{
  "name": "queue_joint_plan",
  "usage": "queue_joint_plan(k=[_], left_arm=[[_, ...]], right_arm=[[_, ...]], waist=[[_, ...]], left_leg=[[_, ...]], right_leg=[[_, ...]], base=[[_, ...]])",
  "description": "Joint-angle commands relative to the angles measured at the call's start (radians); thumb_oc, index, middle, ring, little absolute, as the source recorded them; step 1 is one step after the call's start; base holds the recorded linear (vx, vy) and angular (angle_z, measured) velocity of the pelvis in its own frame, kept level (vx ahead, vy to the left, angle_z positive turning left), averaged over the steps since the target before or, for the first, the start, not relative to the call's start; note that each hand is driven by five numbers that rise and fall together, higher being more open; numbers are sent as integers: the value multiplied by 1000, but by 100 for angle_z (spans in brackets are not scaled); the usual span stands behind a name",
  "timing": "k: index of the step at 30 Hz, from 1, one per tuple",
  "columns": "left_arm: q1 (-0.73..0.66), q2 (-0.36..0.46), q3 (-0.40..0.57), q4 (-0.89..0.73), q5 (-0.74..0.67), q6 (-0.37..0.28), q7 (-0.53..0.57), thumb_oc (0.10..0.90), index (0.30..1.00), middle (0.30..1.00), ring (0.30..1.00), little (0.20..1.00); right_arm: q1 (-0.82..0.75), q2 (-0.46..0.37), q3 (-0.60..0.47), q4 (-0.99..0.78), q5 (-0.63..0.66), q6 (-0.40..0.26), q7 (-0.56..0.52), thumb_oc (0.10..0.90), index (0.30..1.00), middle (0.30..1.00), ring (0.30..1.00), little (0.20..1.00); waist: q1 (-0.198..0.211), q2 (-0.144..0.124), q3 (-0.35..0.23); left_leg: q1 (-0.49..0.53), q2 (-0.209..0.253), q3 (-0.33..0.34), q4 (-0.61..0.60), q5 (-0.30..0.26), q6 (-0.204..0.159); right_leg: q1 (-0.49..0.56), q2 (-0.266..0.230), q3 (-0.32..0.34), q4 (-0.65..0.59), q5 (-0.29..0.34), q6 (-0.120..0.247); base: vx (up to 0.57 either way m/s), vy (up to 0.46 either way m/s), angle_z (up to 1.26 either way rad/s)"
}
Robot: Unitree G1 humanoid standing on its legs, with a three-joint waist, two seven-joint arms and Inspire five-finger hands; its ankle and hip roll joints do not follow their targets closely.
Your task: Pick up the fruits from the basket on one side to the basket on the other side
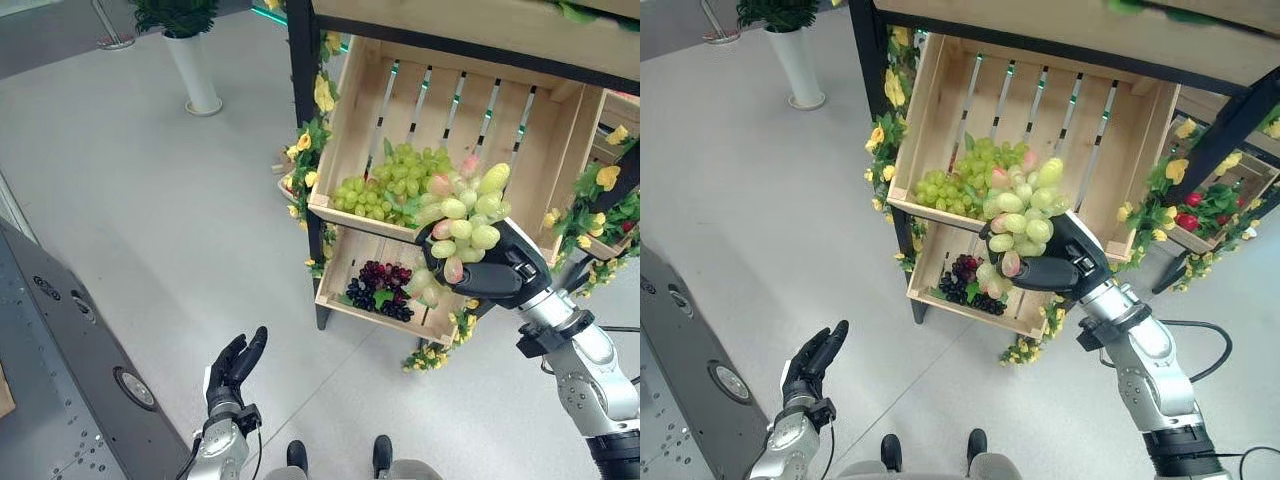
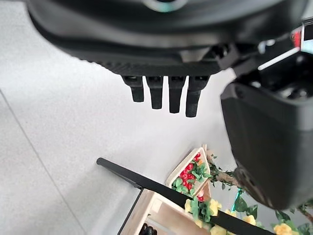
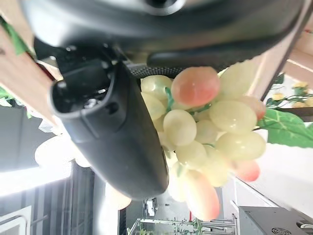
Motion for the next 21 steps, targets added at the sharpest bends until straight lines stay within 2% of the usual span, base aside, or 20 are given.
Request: queue_joint_plan(k=[1, 7, 12, 16, 18, 19, 21], left_arm=[[-74, 37, 5, 29, 39, -113, -16, 800, 900, 900, 900, 900], [-77, 38, -13, 53, 52, -104, -27, 800, 900, 900, 900, 900], [-78, 47, -35, 28, 62, -105, -15, 800, 900, 900, 900, 900], [-66, 57, -54, -3, 74, -109, -20, 800, 900, 900, 900, 900], [-67, 58, -60, -5, 75, -111, -21, 800, 900, 900, 900, 900], [-68, 63, -70, -9, 71, -111, -23, 800, 900, 900, 900, 900], [-68, 65, -73, -11, 70, -109, -24, 800, 900, 900, 900, 900]], right_arm=[[-177, -21, -115, -72, 150, -95, 15, 400, 300, 300, 300, 300], [-251, -72, -131, -15, 151, -71, -69, 400, 300, 300, 300, 300], [-318, -132, -115, 77, 92, -58, -154, 400, 300, 300, 300, 300], [-387, -187, -94, 181, 42, -4, -254, 400, 300, 300, 300, 300], [-410, -205, -85, 222, 47, 11, -261, 400, 300, 300, 300, 300], [-445, -233, -68, 279, 38, 58, -291, 400, 300, 300, 300, 300], [-464, -251, -55, 312, 42, 78, -299, 400, 300, 300, 300, 300]], waist=[[16, -23, -81], [19, -29, -90], [31, -34, -98], [47, -39, -102], [52, -40, -102], [61, -42, -101], [64, -42, -100]], left_leg=[[50, -41, -35, 9, -181, 19], [57, -37, -38, 9, -183, 15], [60, -34, -45, 9, -183, 10], [61, -34, -55, 9, -181, 9], [60, -34, -59, 9, -181, 9], [60, -34, -64, 9, -180, 8], [60, -34, -67, 9, -180, 8]], right_leg=[[38, 7, 18, 5, -58, -13], [44, 8, 21, 5, -60, -14], [48, 7, 14, 5, -61, -12], [52, 8, 3, 5, -63, -17], [54, 8, -2, 5, -64, -18], [55, 7, -9, 5, -64, -18], [57, 7, -12, 5, -65, -19]], base=[[0, 0, 0], [0, 0, 0], [20, 5, 0], [8, 0, 0], [0, 0, 0], [-4, -19, 5], [-4, -13, 10]])
